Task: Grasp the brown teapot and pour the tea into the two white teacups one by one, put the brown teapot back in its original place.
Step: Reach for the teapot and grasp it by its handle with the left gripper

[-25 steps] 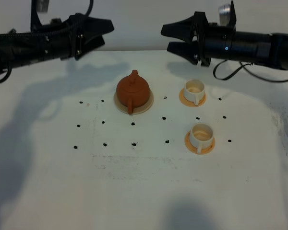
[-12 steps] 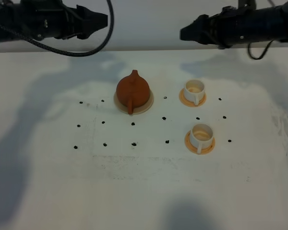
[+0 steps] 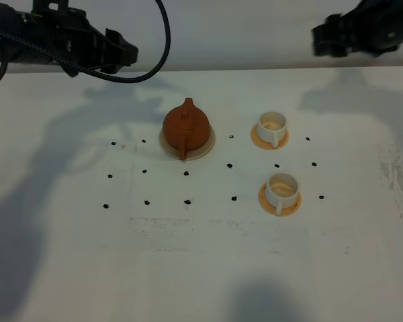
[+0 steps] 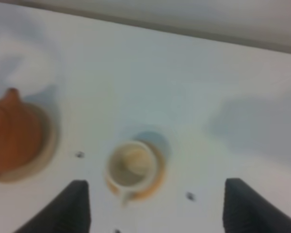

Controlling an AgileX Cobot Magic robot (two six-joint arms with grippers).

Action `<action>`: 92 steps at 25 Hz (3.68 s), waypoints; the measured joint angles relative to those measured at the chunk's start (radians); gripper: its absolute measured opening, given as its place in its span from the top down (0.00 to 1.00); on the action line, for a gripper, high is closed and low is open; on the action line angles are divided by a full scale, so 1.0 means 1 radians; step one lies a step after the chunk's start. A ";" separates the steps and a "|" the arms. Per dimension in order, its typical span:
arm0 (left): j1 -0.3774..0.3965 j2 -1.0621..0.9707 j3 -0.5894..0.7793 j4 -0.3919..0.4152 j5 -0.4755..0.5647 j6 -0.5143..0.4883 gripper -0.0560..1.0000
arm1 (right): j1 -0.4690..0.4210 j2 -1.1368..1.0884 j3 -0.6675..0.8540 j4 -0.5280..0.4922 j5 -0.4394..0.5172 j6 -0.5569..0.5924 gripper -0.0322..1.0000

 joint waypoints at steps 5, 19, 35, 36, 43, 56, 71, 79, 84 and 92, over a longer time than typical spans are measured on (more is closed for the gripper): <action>-0.045 -0.057 0.000 0.112 0.005 -0.104 0.45 | 0.000 -0.137 0.000 -0.122 0.089 0.087 0.44; -0.121 -0.104 0.000 0.547 0.095 -0.512 0.46 | 0.000 -0.418 -0.001 -0.276 0.358 0.181 0.46; -0.285 -0.077 0.000 0.687 0.211 -0.690 0.47 | 0.000 -0.742 0.006 -0.323 0.424 0.204 0.46; -0.290 -0.069 0.000 0.720 0.220 -0.714 0.48 | 0.000 -0.769 0.017 -0.323 0.424 0.203 0.46; -0.300 -0.046 0.000 0.832 0.279 -0.822 0.49 | 0.000 -0.992 0.242 -0.323 0.424 0.187 0.46; -0.315 0.002 0.000 0.814 0.328 -0.838 0.49 | 0.000 -1.410 0.821 -0.253 0.294 0.153 0.47; -0.320 0.003 0.000 0.780 0.316 -0.846 0.49 | 0.000 -1.663 1.084 -0.193 0.312 0.143 0.47; -0.320 0.003 0.000 0.778 0.315 -0.846 0.49 | 0.000 -1.664 1.087 -0.193 0.314 0.143 0.47; -0.320 0.003 0.000 0.779 0.284 -0.846 0.49 | -0.031 -1.669 1.087 -0.188 0.314 0.143 0.47; -0.320 0.003 0.000 0.779 0.282 -0.820 0.49 | -0.246 -1.789 1.087 -0.171 0.318 0.143 0.47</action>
